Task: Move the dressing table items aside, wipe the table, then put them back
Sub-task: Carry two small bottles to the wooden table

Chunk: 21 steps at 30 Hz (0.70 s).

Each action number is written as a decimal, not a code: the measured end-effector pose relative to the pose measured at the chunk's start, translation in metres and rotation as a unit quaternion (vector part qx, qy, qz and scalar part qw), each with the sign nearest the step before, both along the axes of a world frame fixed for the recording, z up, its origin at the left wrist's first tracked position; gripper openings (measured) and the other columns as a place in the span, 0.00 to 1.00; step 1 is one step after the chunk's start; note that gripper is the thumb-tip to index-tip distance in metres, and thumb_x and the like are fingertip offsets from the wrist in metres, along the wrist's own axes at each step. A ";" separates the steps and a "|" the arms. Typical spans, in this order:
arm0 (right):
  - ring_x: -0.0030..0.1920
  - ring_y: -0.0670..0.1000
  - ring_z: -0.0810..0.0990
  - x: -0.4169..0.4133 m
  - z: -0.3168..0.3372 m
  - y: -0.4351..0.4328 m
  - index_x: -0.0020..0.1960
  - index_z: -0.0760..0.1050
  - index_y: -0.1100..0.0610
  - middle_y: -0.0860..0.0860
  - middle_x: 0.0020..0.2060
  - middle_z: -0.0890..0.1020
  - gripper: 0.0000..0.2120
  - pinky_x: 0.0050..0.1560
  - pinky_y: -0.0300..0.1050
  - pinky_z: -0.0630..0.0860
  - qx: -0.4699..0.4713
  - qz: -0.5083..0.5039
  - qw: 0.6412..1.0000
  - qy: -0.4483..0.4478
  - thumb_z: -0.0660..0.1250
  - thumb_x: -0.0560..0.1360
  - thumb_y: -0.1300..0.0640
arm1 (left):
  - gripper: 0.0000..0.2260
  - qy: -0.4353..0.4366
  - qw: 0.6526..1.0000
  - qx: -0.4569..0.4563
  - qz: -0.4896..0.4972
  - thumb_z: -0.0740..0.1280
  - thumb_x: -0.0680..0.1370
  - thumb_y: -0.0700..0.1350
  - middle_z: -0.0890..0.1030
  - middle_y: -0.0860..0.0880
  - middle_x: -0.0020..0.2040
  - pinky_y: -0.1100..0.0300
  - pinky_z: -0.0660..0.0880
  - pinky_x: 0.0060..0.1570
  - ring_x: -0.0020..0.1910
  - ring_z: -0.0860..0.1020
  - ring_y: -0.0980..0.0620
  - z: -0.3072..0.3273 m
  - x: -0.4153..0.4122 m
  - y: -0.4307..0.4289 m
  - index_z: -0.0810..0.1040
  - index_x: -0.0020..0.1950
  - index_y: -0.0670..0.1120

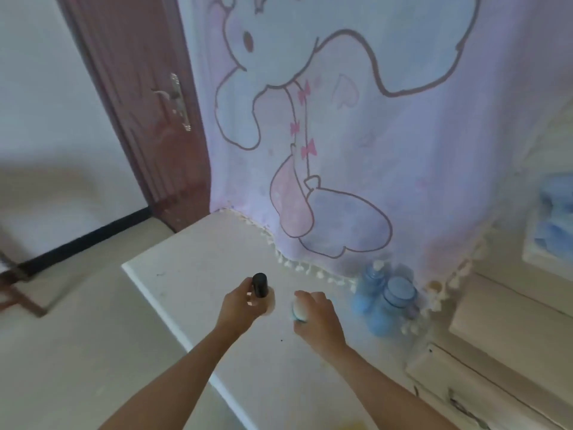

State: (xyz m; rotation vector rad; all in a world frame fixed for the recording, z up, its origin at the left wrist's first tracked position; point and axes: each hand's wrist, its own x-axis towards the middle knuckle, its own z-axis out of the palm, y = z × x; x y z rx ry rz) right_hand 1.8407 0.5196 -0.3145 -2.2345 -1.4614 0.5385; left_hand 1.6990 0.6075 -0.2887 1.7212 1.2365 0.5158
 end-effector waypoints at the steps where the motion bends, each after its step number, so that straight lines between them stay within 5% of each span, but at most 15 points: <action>1: 0.62 0.54 0.67 -0.013 0.007 0.013 0.69 0.62 0.48 0.52 0.63 0.66 0.26 0.57 0.42 0.70 0.008 0.026 1.000 0.006 0.63 0.73 0.58 | 0.09 -0.006 1.000 0.002 0.026 0.69 0.73 0.43 0.77 0.53 0.43 0.62 0.73 0.42 0.44 0.77 0.51 0.006 -0.020 0.005 0.70 0.41 0.54; 6: 0.60 0.55 0.68 -0.099 0.035 0.069 0.68 0.64 0.48 0.52 0.60 0.68 0.27 0.55 0.43 0.70 0.042 0.194 0.980 -0.017 0.61 0.69 0.56 | 0.13 -0.034 0.985 0.023 0.169 0.67 0.63 0.52 0.79 0.51 0.45 0.53 0.75 0.47 0.45 0.80 0.48 0.029 -0.138 0.021 0.73 0.46 0.52; 14: 0.60 0.57 0.66 -0.297 0.085 0.136 0.68 0.65 0.49 0.53 0.61 0.68 0.28 0.57 0.45 0.68 0.104 0.395 0.910 -0.077 0.65 0.69 0.59 | 0.15 -0.041 0.932 0.114 0.341 0.71 0.72 0.39 0.78 0.48 0.49 0.66 0.71 0.37 0.43 0.77 0.51 0.069 -0.341 0.008 0.74 0.58 0.44; 21: 0.59 0.56 0.68 -0.455 0.131 0.158 0.68 0.67 0.52 0.53 0.58 0.70 0.28 0.57 0.44 0.67 0.186 0.472 0.861 -0.034 0.69 0.69 0.59 | 0.13 -0.045 0.896 0.168 0.409 0.72 0.71 0.39 0.79 0.48 0.49 0.51 0.77 0.51 0.47 0.79 0.47 0.106 -0.504 -0.019 0.74 0.51 0.47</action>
